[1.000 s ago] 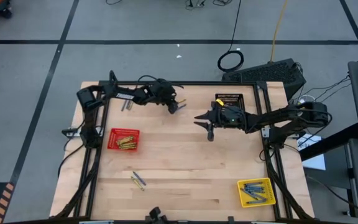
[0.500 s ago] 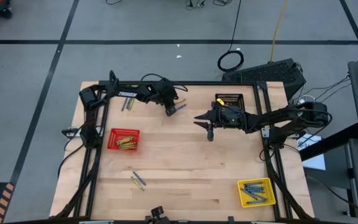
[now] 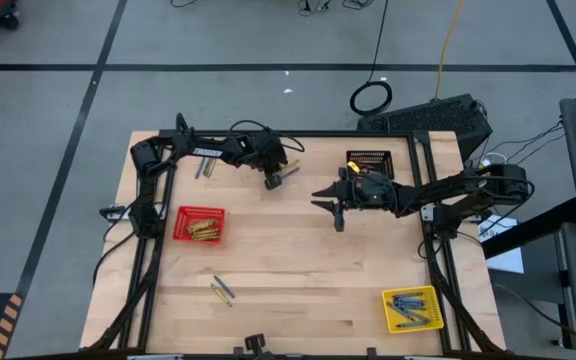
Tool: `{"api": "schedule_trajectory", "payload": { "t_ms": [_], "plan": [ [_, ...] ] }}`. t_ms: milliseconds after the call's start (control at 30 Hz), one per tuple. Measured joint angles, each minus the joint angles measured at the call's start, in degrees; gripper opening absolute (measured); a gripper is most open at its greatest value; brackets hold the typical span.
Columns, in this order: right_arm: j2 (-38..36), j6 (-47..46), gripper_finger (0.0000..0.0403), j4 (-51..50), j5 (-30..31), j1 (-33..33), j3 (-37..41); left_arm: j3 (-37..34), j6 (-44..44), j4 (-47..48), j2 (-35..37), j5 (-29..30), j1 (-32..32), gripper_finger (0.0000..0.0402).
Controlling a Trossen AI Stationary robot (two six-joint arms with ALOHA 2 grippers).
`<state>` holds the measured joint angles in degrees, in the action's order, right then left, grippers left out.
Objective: Sort crayons
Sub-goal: Put the light green crayon into the red bin
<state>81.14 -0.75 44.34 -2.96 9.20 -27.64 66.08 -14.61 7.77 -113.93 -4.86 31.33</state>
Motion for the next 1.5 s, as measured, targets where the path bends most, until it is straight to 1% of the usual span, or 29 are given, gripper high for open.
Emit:
{"api": "schedule_trajectory", "payload": {
  "t_ms": [67, 133, 233, 300, 400, 467, 600, 767, 867, 933, 1067, 1133, 1233, 1400, 1500],
  "plan": [
    [0.00, 0.23, 0.0089, -0.05, 0.00, -0.29, 0.00, 0.02, -1.05, 0.40, 0.03, -0.22, 0.00, 0.0015],
    [0.00, 0.31, 0.0089, -0.06, -0.01, -0.34, 0.00, 0.02, -0.98, 0.60, 0.23, 0.06, 0.00, 0.0010],
    [-0.02, 0.19, 0.0089, -1.10, 0.00, -0.34, 0.00, -0.11, -0.94, 3.31, 1.79, 2.51, -0.09, 0.0006],
    [-0.02, 0.35, 0.0089, -2.43, 0.00, -0.34, 0.00, -0.15, -0.94, 5.47, 3.56, 4.87, -0.34, 0.0001],
    [-0.02, 0.54, 0.0089, -4.29, 0.35, -0.34, 0.00, -0.11, -0.90, 10.87, 8.04, 9.58, -1.11, 0.0001],
    [-0.02, 0.58, 0.0089, -4.86, 1.59, -0.34, 0.00, -0.07, -0.40, 14.92, 11.14, 12.91, -1.85, 0.0001],
    [0.00, 0.81, 0.0089, -5.48, 1.84, -0.32, 0.00, -0.08, 3.10, 22.89, 18.42, 18.14, -4.23, 0.0001],
    [-0.02, 1.31, 0.0089, -5.66, 1.80, -0.32, 0.00, -0.09, 8.57, 34.96, 27.63, 22.68, -9.21, 0.0001],
    [-0.02, 1.81, 0.0089, -5.65, 1.80, -0.32, 0.00, -0.02, 13.71, 38.78, 32.08, 23.20, -11.78, 0.0001],
    [-0.02, 2.05, 0.0089, -5.65, 1.79, -0.32, 0.00, -0.02, 17.57, 38.87, 33.20, 23.18, -13.13, 0.0001],
    [-0.02, 2.07, 0.0089, -5.62, 1.77, -0.32, 0.00, -0.02, 18.68, 38.37, 32.91, 22.80, -13.93, 0.0002],
    [-0.02, 2.01, 0.0089, -5.65, 1.75, -0.32, 0.00, 0.02, 18.50, 36.69, 31.08, 21.02, -13.06, 0.0013],
    [-0.02, 1.92, 0.0089, -5.65, 1.70, -0.32, 0.00, -0.04, 16.98, 34.08, 27.18, 17.26, -10.52, 0.0053],
    [-0.02, 1.87, 0.0089, -5.93, 1.69, -0.32, 0.00, -0.02, 15.27, 26.67, 17.88, 13.59, -5.24, 0.0141],
    [-0.02, 1.39, 0.0089, -6.16, 1.66, -0.32, 0.02, -0.02, 14.25, 25.67, 12.95, 10.08, -1.76, 0.0180]
  ]
}}
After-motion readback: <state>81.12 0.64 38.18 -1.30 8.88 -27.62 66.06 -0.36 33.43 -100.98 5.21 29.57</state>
